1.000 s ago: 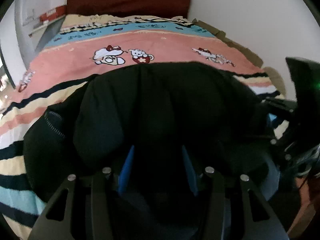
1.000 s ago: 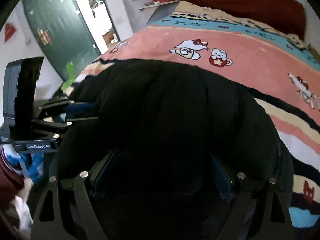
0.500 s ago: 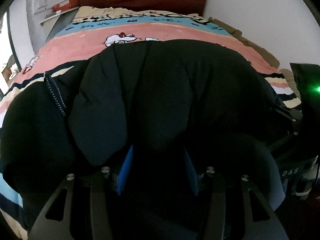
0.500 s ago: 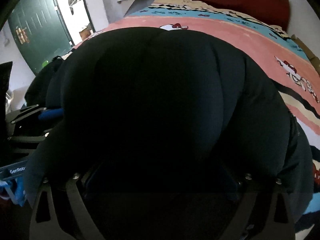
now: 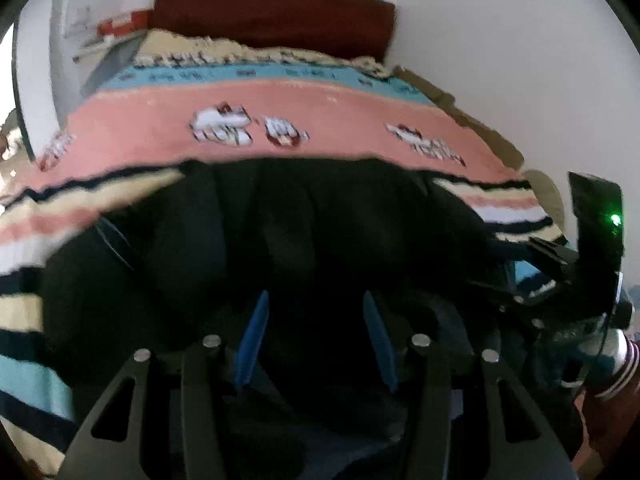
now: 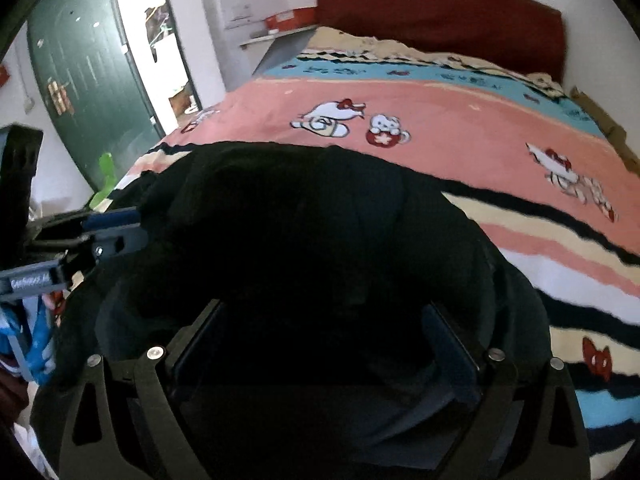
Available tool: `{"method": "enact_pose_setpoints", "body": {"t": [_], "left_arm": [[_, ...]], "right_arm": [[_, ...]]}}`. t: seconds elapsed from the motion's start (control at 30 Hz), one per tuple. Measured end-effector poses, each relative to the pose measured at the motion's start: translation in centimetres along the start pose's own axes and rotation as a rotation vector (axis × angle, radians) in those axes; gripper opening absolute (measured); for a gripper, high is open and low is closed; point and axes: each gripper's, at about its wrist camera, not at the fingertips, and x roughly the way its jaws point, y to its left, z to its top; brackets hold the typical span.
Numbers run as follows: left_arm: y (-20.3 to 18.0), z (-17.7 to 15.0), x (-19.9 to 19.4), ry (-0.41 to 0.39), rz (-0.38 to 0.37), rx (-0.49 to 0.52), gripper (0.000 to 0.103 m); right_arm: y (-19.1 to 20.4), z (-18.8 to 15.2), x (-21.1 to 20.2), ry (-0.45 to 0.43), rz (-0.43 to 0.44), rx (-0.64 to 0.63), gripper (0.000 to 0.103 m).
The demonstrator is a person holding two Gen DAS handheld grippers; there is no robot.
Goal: Fold large clothes
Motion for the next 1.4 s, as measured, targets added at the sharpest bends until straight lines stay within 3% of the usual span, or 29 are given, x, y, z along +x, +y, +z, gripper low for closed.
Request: {"method": "enact_pose_setpoints", "body": {"t": [0.07,0.17,0.37,0.57,0.63,0.77,0.87,1.0,1.23,1.4], "left_arm": [[-0.1,-1.6,1.8,0.044,-0.013,-0.017,0.047],[-0.5,-3.3,3.2,0.042,0.029,0.013,0.048],[-1.0,-2.9,3.4,0.092,0.072,0.014,0.048],[-1.0,-4.2,-2.3,0.070,0.048,-0.011,0.049],[-0.5,-4.7,-4.7,0.059,0.022,-0.019,0.057],[2.1,-6.4,-10.1,0.034,0.007,-0.048,0.059],[5.0,-8.6,-13.2,0.033,0.017,-0.103,0.060],[9.7,-12.6,-16.2,0.051,0.026,-0.212,0.060],[15.5,-21.0,-18.1,0.096,0.019,-0.389,0.060],[17.3,-25.1,-17.6,0.117,-0.068,-0.492,0.060]], "right_arm": [[0.0,-0.9,1.3,0.031,-0.004,-0.015,0.095],[0.4,-2.3,3.1,0.057,-0.026,-0.050,0.096],[0.7,-2.6,3.5,0.094,-0.075,-0.026,0.098],[1.6,-4.3,-3.3,0.046,-0.045,0.039,0.097],[1.0,-5.9,-6.8,0.028,-0.014,0.088,0.097],[-0.1,-9.3,-12.5,0.005,-0.046,0.137,0.097],[-2.3,-12.8,-16.3,0.006,-0.056,0.206,0.097],[-4.1,-17.6,-18.1,0.053,-0.058,0.284,0.099],[-5.8,-25.2,-16.8,0.128,0.070,0.480,0.099],[-5.3,-27.6,-14.8,0.160,0.139,0.535,0.099]]}}
